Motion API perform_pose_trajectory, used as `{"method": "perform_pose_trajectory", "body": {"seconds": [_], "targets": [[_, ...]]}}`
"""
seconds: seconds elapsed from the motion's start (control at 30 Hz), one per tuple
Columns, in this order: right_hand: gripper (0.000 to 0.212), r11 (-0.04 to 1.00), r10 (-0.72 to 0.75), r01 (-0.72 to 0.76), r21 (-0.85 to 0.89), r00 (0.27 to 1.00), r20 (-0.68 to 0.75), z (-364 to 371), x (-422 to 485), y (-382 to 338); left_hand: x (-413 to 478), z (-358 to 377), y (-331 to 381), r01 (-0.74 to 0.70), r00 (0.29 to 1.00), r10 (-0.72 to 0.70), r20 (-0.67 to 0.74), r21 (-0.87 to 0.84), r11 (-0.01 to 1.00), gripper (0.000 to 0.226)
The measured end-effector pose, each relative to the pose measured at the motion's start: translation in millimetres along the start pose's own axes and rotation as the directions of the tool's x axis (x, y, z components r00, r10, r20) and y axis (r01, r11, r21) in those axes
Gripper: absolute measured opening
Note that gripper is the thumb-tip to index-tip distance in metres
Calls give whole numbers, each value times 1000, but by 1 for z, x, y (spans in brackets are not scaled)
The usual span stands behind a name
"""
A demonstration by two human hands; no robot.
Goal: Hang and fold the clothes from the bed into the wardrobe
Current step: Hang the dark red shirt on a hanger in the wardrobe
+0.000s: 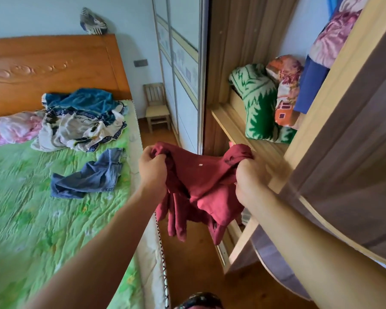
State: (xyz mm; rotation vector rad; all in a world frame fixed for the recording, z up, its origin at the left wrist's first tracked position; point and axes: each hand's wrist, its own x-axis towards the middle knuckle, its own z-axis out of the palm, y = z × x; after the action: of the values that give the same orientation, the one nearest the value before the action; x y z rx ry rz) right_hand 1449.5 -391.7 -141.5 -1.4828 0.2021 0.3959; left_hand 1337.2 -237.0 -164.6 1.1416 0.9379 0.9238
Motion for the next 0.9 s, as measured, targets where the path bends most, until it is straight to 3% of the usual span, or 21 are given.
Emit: {"method": "perform_pose_trajectory", "body": {"seconds": [0.13, 0.2, 0.37, 0.53, 0.67, 0.73, 0.9], "targets": [[33, 979, -1, 1, 203, 1000, 3, 20, 9, -10, 22, 9, 3, -12, 999, 12, -33, -11, 1000, 29], [42, 987, -68, 65, 144, 998, 14, 27, 20, -12, 36, 19, 2, -6, 1000, 6, -26, -14, 1000, 29], [43, 979, -141, 142, 148, 990, -17, 49, 58, -27, 86, 60, -6, -4, 999, 4, 32, -2, 1000, 29], [39, 963, -176, 201, 179, 974, -144, 84, 123, -31, 152, 116, -24, 52, 981, -63, 184, 61, 997, 36], [28, 952, -175, 240, 192, 937, -303, 113, 182, -29, 214, 157, -36, 83, 951, -117, 285, 130, 988, 20], [34, 931, -171, 277, 238, 907, -385, 126, 210, -29, 240, 176, -38, 86, 936, -139, 323, 174, 981, 14], [47, 924, -114, 266, 276, 878, -465, 139, 246, -34, 278, 215, -38, 110, 886, -189, 424, 204, 973, 27]]}}
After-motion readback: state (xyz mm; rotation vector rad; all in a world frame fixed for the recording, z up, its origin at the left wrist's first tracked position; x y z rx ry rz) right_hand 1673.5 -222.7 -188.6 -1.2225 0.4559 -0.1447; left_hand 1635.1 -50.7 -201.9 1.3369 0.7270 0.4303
